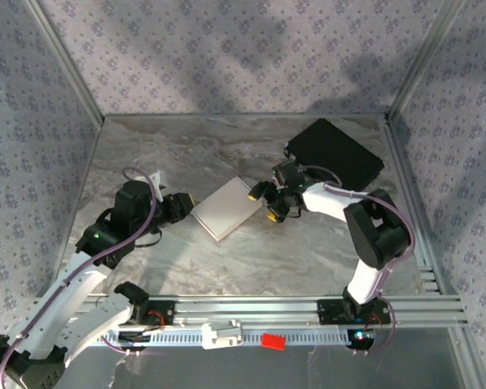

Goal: Fold the paper box

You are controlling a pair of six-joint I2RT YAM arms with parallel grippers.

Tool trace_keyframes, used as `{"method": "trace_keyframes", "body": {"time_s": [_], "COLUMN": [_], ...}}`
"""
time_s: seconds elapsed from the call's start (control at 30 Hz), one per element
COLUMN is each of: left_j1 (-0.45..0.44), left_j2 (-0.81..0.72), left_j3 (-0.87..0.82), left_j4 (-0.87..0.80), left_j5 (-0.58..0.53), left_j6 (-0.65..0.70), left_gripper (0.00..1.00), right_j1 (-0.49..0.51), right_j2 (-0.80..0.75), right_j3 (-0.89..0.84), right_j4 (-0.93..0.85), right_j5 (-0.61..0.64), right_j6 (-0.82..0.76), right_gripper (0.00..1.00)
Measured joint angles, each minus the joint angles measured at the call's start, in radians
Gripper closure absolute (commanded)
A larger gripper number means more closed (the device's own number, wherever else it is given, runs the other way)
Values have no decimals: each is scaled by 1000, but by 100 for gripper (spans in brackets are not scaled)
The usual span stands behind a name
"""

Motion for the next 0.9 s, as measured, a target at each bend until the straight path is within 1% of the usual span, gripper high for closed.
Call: {"method": "trace_keyframes", "body": {"time_s": [0.1,0.17,0.23,0.3,0.37,0.43,0.5,0.57,0.63,0.67,0.7,0.77,0.8,0.83,0.9], "left_j1": [0,0,1,14,40,79,125,159,175,177,177,184,191,203,251], "left_j2": [18,32,48,71,98,125,150,161,175,183,189,200,211,227,278], "left_j3": [12,35,65,99,117,119,102,72,36,11,-21,-101,-150,-187,-264], "left_j4": [-2,-8,-9,-10,-6,-6,-1,0,3,13,34,112,166,213,332], "left_j5": [-12,-31,-53,-65,-71,-75,-98,-155,-280,-363,-440,-546,-589,-607,-591], "left_j6": [14,26,41,58,73,89,118,137,147,153,167,245,299,351,457], "left_gripper": [65,63,59,1,0,0,0,0,0,0,0,0,0,0,0], "right_j1": [-18,-32,-44,-47,-44,-44,-77,-124,-187,-227,-263,-319,-337,-352,-382], "right_j2": [-39,-101,-219,-388,-554,-691,-854,-938,-941,-916,-891,-856,-837,-817,-763], "right_j3": [155,218,234,234,229,174,-16,-235,-428,-510,-571,-668,-703,-724,-758], "right_j4": [-301,-430,-513,-548,-536,-481,-291,-93,45,95,131,208,256,298,409], "right_j5": [78,153,260,384,514,663,805,880,883,871,860,835,815,797,748], "right_j6": [-61,-98,-165,-270,-365,-432,-600,-754,-861,-903,-933,-981,-999,-1010,-1027], "right_gripper": [2,1,1,1,1,1,1,1,1,1,1,1,1,1,1]}}
